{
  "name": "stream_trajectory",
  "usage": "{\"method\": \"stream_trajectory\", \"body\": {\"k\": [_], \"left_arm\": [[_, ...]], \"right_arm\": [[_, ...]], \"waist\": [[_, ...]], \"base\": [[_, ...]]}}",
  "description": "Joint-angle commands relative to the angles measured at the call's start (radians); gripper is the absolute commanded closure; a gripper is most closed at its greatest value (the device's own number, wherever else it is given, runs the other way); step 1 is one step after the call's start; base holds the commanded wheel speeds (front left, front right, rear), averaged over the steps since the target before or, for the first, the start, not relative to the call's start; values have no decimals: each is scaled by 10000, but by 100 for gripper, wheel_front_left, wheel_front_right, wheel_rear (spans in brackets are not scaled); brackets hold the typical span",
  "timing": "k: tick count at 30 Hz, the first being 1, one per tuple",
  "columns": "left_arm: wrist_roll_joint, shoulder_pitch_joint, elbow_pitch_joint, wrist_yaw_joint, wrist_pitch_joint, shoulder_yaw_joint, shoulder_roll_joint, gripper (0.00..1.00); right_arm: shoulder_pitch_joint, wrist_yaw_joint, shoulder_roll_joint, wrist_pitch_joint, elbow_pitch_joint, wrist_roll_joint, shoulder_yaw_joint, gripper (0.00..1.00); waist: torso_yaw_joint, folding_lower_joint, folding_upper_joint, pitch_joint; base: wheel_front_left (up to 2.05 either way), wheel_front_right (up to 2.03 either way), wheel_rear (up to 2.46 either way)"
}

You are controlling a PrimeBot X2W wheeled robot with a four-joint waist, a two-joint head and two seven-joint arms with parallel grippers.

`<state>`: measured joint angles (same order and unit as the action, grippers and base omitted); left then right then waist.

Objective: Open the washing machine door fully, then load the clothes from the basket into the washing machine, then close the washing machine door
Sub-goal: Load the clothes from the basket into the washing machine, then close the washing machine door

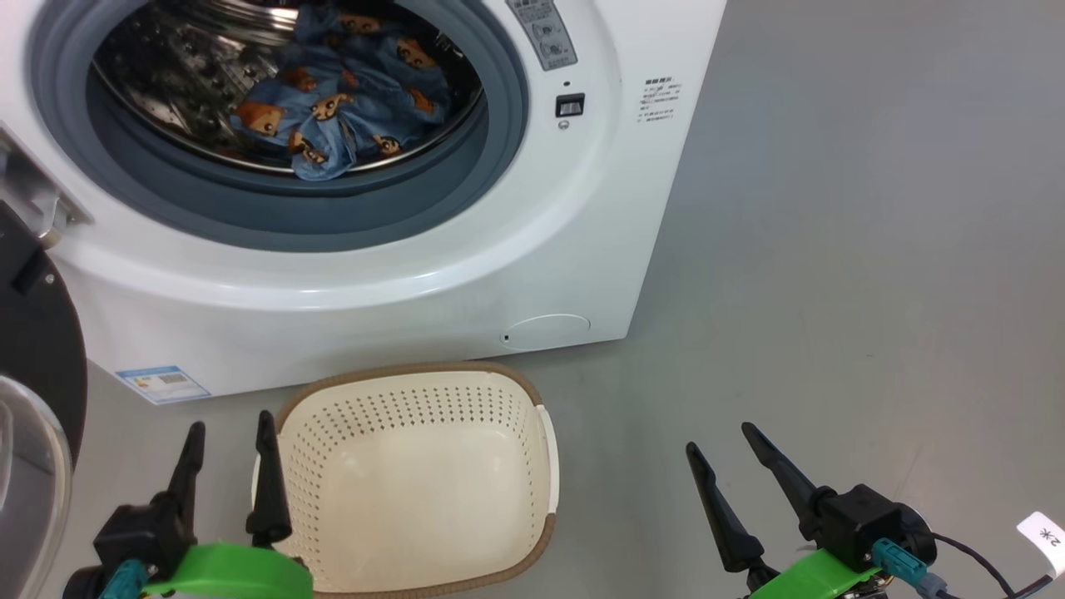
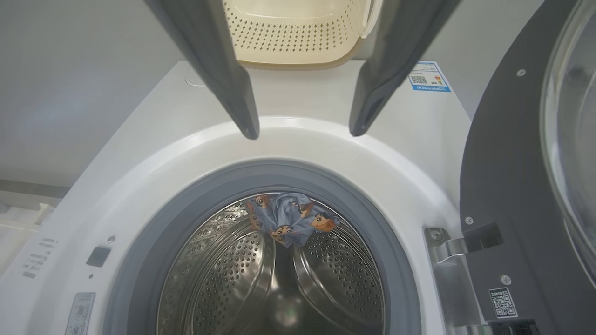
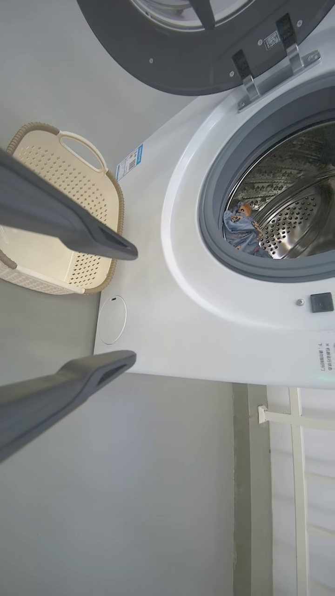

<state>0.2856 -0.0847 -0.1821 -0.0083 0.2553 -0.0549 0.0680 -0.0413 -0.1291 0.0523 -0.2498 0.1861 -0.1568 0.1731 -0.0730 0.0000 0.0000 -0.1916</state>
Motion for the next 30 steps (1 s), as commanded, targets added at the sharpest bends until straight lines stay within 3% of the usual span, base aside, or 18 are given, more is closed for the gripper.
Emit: {"method": "stream_trajectory", "body": {"k": [1, 14, 30], "left_arm": [[-190, 96, 388, -104, 64, 521, 24, 0], [-521, 624, 598, -384, 64, 1230, -167, 0], [-347, 725, 722, -345, 64, 1183, -176, 0]], "right_arm": [[35, -16, -20, -120, -238, 108, 184, 0], [176, -16, -20, -120, -215, 103, 163, 0], [206, -16, -20, -120, -285, 91, 96, 0]], "waist": [[-5, 0, 0, 94], [-153, 0, 0, 449], [-309, 0, 0, 449]], "base": [[0, 0, 0], [0, 0, 0], [0, 0, 0]]}}
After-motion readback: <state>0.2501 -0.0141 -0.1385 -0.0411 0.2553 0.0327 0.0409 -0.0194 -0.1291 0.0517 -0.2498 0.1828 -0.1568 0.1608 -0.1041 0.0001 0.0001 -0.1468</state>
